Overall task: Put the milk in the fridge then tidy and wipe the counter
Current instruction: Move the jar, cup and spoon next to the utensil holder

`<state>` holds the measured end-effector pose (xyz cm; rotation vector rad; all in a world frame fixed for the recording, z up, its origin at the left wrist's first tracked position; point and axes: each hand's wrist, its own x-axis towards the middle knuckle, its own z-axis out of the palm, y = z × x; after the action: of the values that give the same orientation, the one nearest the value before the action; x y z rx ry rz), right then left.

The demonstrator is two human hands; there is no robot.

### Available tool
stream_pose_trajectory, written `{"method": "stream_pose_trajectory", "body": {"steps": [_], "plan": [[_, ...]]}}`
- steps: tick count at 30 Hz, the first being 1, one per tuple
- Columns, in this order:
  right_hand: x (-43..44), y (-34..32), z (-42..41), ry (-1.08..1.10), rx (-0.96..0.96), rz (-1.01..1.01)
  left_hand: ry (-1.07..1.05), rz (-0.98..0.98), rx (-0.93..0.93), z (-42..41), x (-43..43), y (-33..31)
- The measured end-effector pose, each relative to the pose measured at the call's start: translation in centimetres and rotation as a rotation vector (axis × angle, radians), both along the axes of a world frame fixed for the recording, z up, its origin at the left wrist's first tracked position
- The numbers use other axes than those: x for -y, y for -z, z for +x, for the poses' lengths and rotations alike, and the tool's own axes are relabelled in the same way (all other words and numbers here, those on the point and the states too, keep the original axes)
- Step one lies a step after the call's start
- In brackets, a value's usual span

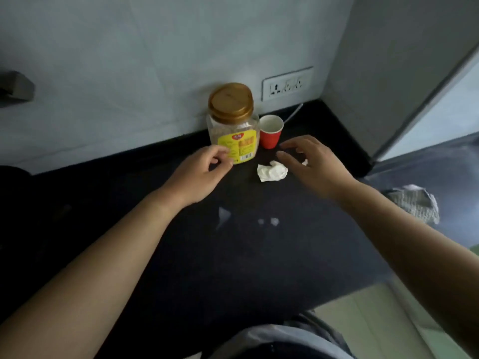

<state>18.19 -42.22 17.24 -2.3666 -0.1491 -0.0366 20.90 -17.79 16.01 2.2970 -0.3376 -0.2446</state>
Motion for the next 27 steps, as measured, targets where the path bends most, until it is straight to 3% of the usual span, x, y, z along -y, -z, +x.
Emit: {"method": "stream_pose_trajectory", "body": {"steps": [11, 16, 22, 27], "plan": [[3.6, 2.5, 15.6, -0.170, -0.077, -0.131, -0.328, -0.011, 0.370, 11.7, 4.6, -3.1], [2.7, 6.2, 17.6, -0.333, -0.078, -0.212, -0.284, 0.111, 0.350, 14.4, 5.7, -1.7], [2.5, 8.5, 20.3, -0.343, 0.003, -0.270, -0.269, 0.156, 0.337, 15.9, 5.4, -0.1], [2.7, 9.6, 22.5, -0.348, 0.024, -0.388, -0.299, 0.087, 0.351, 16.4, 5.3, 0.4]]}}
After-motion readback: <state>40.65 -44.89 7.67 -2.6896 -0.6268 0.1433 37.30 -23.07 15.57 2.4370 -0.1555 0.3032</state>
